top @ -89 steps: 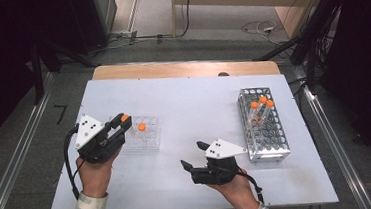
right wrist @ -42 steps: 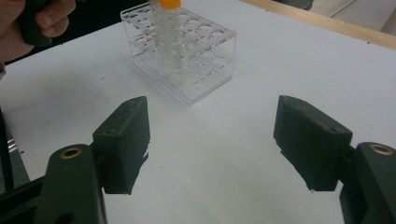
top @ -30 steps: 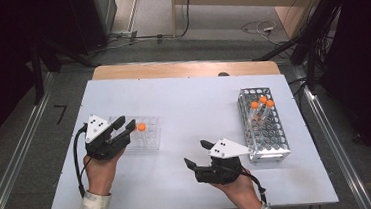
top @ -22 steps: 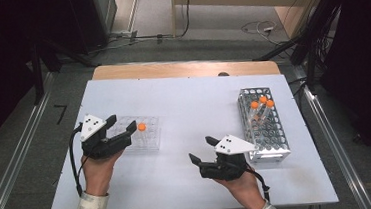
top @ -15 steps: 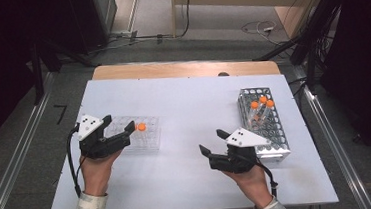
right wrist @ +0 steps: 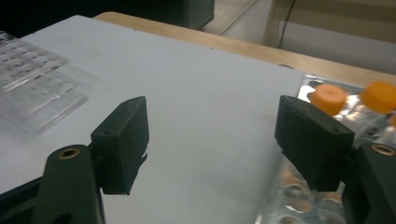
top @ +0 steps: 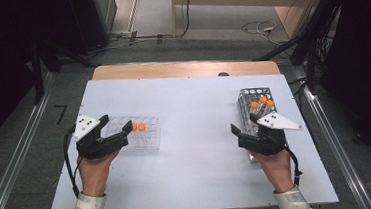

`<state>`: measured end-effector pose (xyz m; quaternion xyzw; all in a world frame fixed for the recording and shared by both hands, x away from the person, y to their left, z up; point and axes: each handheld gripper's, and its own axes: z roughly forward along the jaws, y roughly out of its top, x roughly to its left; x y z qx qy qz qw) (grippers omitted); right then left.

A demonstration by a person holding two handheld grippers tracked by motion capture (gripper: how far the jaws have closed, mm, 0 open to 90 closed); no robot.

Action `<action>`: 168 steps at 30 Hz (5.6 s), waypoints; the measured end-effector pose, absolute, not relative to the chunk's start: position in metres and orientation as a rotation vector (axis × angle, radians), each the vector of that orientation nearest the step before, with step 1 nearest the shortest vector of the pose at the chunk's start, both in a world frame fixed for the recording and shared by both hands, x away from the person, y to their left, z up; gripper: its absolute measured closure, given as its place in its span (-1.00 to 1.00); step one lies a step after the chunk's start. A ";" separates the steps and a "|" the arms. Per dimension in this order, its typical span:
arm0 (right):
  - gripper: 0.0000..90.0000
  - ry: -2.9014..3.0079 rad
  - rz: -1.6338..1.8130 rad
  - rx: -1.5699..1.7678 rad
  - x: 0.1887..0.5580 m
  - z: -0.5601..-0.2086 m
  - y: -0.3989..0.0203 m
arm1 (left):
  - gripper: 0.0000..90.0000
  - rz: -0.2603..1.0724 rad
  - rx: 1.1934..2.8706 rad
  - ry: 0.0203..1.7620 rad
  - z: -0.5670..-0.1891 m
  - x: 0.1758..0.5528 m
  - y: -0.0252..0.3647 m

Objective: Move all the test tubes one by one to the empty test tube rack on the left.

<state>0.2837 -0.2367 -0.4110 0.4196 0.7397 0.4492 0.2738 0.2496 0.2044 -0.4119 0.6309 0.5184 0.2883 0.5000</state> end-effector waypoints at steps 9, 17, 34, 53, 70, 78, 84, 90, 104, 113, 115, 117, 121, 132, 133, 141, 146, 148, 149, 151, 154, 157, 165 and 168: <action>-0.45 1.936 1.154 1.191 0.305 -0.407 -0.282 | -0.58 0.694 1.505 1.242 -0.407 0.246 0.205; -0.40 1.952 1.134 1.216 0.325 -0.416 -0.313 | -0.58 0.683 1.488 1.246 -0.406 0.246 0.210; -0.28 2.025 1.157 1.235 0.353 -0.433 -0.339 | -0.57 0.684 1.493 1.252 -0.407 0.247 0.211; 0.24 2.104 1.130 1.195 0.366 -0.445 -0.339 | -0.56 0.687 1.491 1.255 -0.406 0.245 0.213; 0.58 2.117 1.123 1.133 0.366 -0.447 -0.335 | -0.56 0.685 1.494 1.256 -0.407 0.245 0.214; 0.58 2.090 1.151 1.124 0.361 -0.441 -0.335 | -0.56 0.685 1.497 1.255 -0.407 0.244 0.213; 0.58 2.073 1.161 1.109 0.357 -0.435 -0.335 | -0.56 0.686 1.497 1.256 -0.407 0.244 0.213; 0.59 2.043 1.176 1.084 0.353 -0.423 -0.334 | -0.56 0.686 1.498 1.253 -0.406 0.244 0.214; 0.60 1.991 1.235 1.014 0.333 -0.397 -0.331 | -0.56 0.686 1.494 1.251 -0.406 0.243 0.214; 0.60 2.019 1.245 1.037 0.309 -0.388 -0.319 | -0.56 0.684 1.497 1.248 -0.405 0.243 0.215; 0.60 2.034 1.249 1.024 0.302 -0.387 -0.313 | -0.56 0.683 1.501 1.243 -0.405 0.242 0.214; 0.60 2.052 1.256 1.008 0.297 -0.388 -0.307 | -0.56 0.682 1.501 1.239 -0.405 0.242 0.213; 0.60 2.102 1.299 0.998 0.291 -0.388 -0.293 | -0.56 0.683 1.503 1.228 -0.403 0.241 0.212; 0.60 2.220 1.319 0.906 0.284 -0.399 -0.246 | -0.58 0.673 1.531 1.194 -0.401 0.238 0.206; 0.60 2.230 1.319 0.901 0.283 -0.400 -0.242 | -0.58 0.671 1.534 1.189 -0.401 0.238 0.205; 0.60 2.303 1.325 0.832 0.277 -0.407 -0.212 | -0.58 0.652 1.585 1.136 -0.400 0.235 0.189; 0.60 2.345 1.333 0.790 0.275 -0.410 -0.196 | -0.57 0.626 1.618 1.085 -0.402 0.232 0.171; 0.60 2.364 1.340 0.780 0.273 -0.412 -0.191 | -0.57 0.618 1.639 1.056 -0.403 0.230 0.161; 0.60 2.374 1.340 0.775 0.272 -0.414 -0.188 | -0.57 0.614 1.653 1.043 -0.403 0.228 0.155; 0.60 2.397 1.334 0.761 0.270 -0.417 -0.181 | -0.57 0.596 1.672 1.012 -0.404 0.226 0.145; 0.60 2.438 1.331 0.740 0.267 -0.424 -0.170 | -0.55 0.563 1.703 0.965 -0.406 0.223 0.131; 0.60 2.468 1.322 0.714 0.264 -0.430 -0.159 | -0.54 0.546 1.727 0.930 -0.409 0.220 0.118; 0.60 2.523 1.314 0.674 0.260 -0.439 -0.140 | -0.42 0.490 1.776 0.870 -0.420 0.217 0.096; 0.60 2.537 1.308 0.660 0.260 -0.442 -0.135 | -0.35 0.473 1.788 0.853 -0.424 0.216 0.090</action>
